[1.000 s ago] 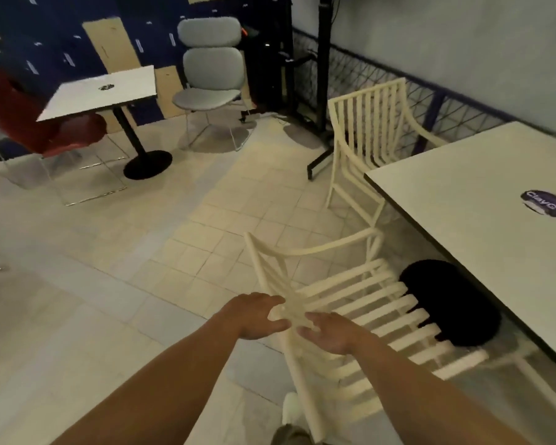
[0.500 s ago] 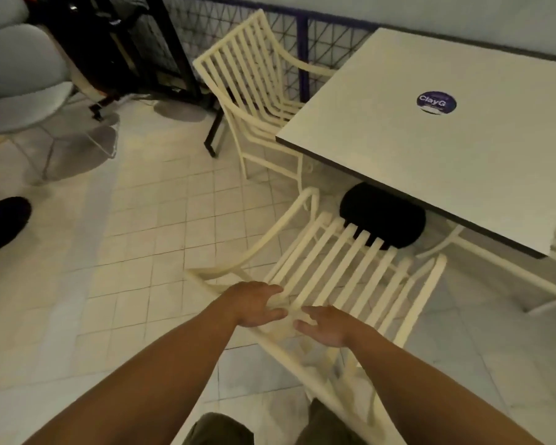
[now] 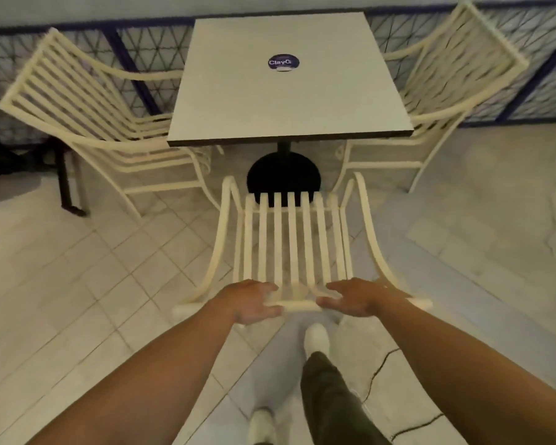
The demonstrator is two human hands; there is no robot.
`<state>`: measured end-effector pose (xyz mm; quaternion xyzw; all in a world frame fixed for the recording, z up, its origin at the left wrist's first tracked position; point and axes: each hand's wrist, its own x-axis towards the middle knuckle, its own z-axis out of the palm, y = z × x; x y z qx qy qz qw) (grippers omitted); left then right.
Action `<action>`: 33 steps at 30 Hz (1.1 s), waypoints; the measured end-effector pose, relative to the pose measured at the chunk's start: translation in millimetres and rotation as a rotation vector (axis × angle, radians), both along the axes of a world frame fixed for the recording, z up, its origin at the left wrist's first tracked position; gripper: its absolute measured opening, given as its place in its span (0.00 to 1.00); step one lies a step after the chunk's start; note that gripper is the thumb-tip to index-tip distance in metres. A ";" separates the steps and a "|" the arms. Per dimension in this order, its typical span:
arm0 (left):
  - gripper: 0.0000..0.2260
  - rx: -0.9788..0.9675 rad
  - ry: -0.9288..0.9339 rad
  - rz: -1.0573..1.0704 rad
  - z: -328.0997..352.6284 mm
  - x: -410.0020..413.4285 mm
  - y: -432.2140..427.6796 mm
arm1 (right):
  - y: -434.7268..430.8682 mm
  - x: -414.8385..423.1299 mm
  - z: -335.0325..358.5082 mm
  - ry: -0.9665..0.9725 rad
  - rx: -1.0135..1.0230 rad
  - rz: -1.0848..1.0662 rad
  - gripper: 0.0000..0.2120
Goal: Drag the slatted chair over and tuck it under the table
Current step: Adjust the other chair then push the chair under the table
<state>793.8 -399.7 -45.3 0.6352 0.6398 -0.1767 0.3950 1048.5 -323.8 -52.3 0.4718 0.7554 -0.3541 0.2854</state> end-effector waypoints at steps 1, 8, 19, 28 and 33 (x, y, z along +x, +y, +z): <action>0.35 -0.008 0.005 -0.033 -3.2 -2.5 -7.1 | -6.4 3.5 1.0 -0.003 0.004 -0.006 0.43; 0.18 0.101 0.020 -0.046 -18.3 -12.4 -14.8 | -12.6 17.8 1.0 -0.050 0.132 0.078 0.26; 0.31 0.072 0.114 -0.042 -23.3 -4.4 -11.9 | 2.9 40.5 -15.1 -0.016 0.145 0.149 0.38; 0.33 0.094 0.148 -0.016 -23.1 -7.2 10.4 | 29.8 34.5 -14.1 0.016 0.146 0.207 0.36; 0.34 0.107 0.150 -0.019 -20.6 -12.3 24.5 | 44.2 27.0 -16.1 0.023 0.172 0.203 0.35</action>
